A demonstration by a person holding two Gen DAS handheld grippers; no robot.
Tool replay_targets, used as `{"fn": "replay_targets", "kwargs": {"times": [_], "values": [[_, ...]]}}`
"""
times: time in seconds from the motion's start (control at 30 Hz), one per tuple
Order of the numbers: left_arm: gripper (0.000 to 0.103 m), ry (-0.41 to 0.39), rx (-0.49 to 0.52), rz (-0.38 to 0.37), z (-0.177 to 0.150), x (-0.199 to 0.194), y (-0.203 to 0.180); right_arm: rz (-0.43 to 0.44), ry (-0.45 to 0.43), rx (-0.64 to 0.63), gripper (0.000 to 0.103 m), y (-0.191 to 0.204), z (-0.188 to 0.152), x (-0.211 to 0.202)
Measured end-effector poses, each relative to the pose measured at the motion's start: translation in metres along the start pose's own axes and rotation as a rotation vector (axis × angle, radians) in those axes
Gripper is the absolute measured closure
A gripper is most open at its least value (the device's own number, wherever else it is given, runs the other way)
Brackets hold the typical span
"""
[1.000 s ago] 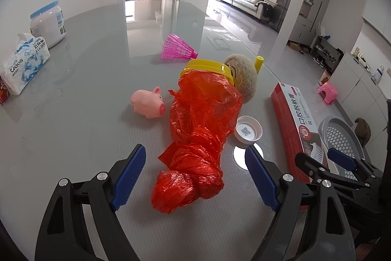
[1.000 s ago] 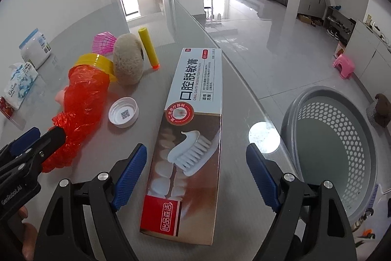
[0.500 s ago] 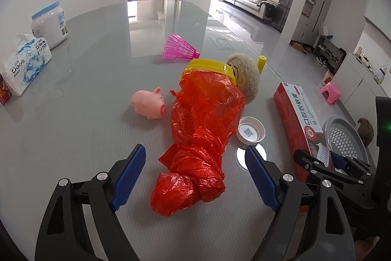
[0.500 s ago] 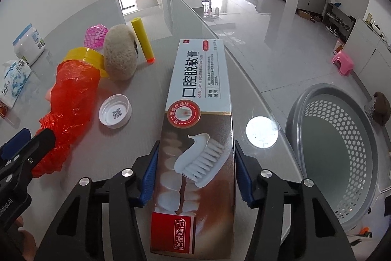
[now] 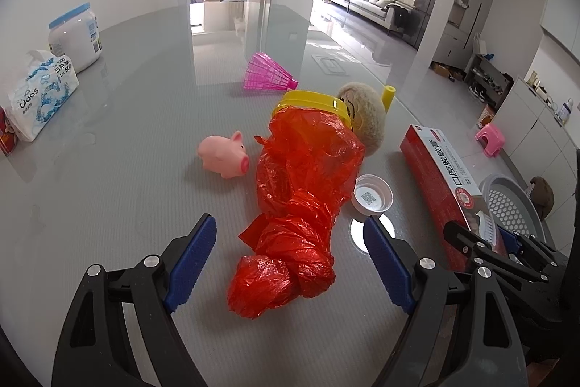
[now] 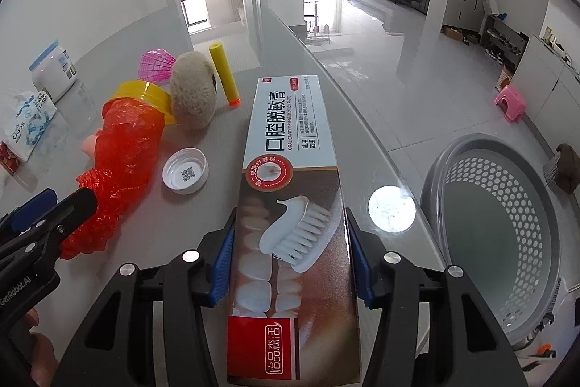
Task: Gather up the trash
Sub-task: 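Grasp the red plastic bag with the left tool while the right tool lifts the toothpaste box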
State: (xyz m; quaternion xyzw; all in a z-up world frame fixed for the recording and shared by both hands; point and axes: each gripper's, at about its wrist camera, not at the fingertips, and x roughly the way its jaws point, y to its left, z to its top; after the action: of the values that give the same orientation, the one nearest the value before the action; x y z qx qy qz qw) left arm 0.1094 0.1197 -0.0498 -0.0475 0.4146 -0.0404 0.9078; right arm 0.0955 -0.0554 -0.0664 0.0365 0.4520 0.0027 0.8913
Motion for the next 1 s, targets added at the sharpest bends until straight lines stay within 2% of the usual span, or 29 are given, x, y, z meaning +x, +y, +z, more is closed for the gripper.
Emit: {"fn": "replay_targets", "kwargs": {"times": [0.37, 0.53, 0.6, 0.67, 0.73, 1.0], "values": [[0.022, 0.018, 0.005, -0.008, -0.001, 0.006, -0.005, 0.030, -0.041, 0.041, 0.051, -0.020, -0.005, -0.022], [0.022, 0.054, 0.005, 0.002, 0.001, 0.023, -0.010, 0.051, -0.049, 0.043, 0.051, -0.025, -0.008, -0.029], [0.027, 0.065, 0.005, 0.010, 0.000, 0.028, -0.010, 0.055, -0.050, 0.044, 0.051, -0.025, -0.009, -0.029], [0.045, 0.073, 0.008, 0.009, -0.001, 0.031, -0.010, 0.059, -0.049, 0.049, 0.051, -0.027, -0.011, -0.030], [0.055, 0.084, 0.006, -0.003, -0.003, 0.031, -0.010, 0.066, -0.050, 0.054, 0.051, -0.030, -0.012, -0.031], [0.058, 0.039, 0.023, -0.002, -0.008, 0.005, -0.015, 0.077, -0.064, 0.068, 0.051, -0.039, -0.017, -0.038]]}}
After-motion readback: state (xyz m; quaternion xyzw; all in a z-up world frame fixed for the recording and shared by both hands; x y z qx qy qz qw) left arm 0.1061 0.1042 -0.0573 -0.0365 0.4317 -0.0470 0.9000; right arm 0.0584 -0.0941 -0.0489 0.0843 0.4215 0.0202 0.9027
